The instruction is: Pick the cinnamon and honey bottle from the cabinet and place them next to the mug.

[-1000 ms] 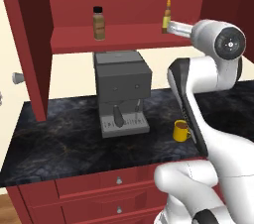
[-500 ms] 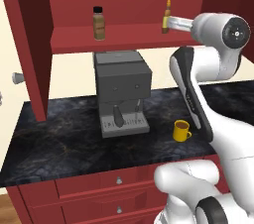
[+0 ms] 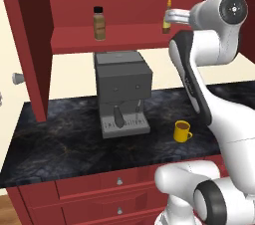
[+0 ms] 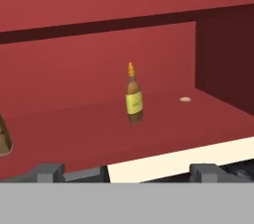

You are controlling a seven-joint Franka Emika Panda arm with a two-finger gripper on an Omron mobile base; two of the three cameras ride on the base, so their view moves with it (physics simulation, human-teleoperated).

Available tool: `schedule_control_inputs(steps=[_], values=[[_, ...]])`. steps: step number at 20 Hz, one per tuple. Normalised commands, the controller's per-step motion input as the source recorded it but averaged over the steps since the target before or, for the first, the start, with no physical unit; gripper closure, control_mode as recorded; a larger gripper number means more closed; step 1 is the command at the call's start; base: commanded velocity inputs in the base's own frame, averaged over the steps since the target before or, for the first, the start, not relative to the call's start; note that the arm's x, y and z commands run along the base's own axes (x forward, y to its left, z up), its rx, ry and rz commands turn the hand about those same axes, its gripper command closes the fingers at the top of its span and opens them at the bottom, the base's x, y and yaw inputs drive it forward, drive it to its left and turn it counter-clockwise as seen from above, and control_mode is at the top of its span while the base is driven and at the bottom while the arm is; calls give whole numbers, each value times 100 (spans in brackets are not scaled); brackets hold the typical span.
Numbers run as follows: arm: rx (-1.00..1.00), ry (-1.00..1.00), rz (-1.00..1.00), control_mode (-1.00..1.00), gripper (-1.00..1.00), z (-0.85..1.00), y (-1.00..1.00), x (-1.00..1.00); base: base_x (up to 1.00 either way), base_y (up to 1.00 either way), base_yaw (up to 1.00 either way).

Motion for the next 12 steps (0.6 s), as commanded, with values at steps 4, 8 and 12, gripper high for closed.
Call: schedule_control_inputs(steps=[4, 8, 12], values=[[0, 4, 0, -100, -100, -1, -9, 28, 0, 0, 0], [0, 15, -3, -100, -100, -16, -21, 11, 0, 0, 0], [0, 23, 0, -100, -100, -21, -10, 2, 0, 0, 0]])
